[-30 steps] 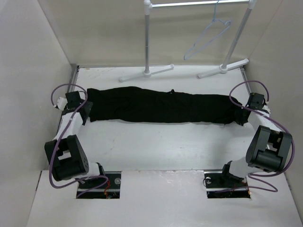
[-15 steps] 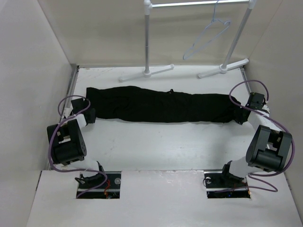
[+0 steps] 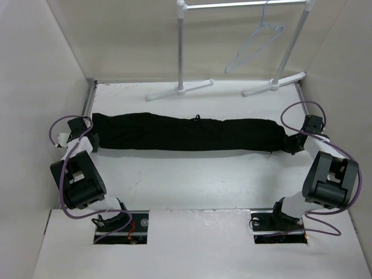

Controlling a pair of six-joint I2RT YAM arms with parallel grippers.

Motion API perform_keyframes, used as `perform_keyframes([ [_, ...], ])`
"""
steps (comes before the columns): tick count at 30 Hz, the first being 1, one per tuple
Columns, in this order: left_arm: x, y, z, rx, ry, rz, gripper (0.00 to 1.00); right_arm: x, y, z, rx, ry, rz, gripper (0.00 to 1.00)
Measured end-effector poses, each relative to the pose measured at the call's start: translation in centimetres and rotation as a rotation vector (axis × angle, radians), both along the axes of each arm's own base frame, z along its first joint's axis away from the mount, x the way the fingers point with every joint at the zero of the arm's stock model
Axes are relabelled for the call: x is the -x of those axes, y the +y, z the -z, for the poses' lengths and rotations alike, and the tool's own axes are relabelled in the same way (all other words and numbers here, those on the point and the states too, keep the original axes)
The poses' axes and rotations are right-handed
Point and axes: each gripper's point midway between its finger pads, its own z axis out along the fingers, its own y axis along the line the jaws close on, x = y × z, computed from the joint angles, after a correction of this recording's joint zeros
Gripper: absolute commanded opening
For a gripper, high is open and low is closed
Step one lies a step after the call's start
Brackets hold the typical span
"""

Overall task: Place the trousers on the hanger
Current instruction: Fold the trousers at the center of the board.

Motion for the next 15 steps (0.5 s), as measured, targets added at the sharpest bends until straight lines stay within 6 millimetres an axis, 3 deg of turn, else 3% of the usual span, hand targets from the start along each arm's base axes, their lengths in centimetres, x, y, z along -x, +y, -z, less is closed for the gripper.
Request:
perform_keyframes([
  [4, 1.4, 0.1, -0.3, -0.032, 0.054, 0.013, 0.01, 0.9, 0.0, -0.2, -0.021, 0.004, 0.019, 0.00],
  [8, 3.9, -0.1, 1.5, -0.038, 0.153, -0.002, 0.07, 3.0, 0.1, 1.0, -0.040, 0.033, 0.055, 0.00],
  [10, 5.6, 0.0, 2.5, -0.044, 0.213, -0.019, 0.15, 4.2, 0.2, 1.7, -0.049, 0.051, 0.076, 0.02],
  [12, 6.6, 0.5, 2.8, -0.062, 0.252, -0.039, 0.31, 4.9, -0.2, 1.8, -0.042, 0.054, 0.093, 0.12],
  [15, 7.0, 1.4, 2.3, -0.109, 0.262, -0.066, 0.52, 4.7, -0.7, 1.3, -0.006, 0.038, 0.095, 0.45],
])
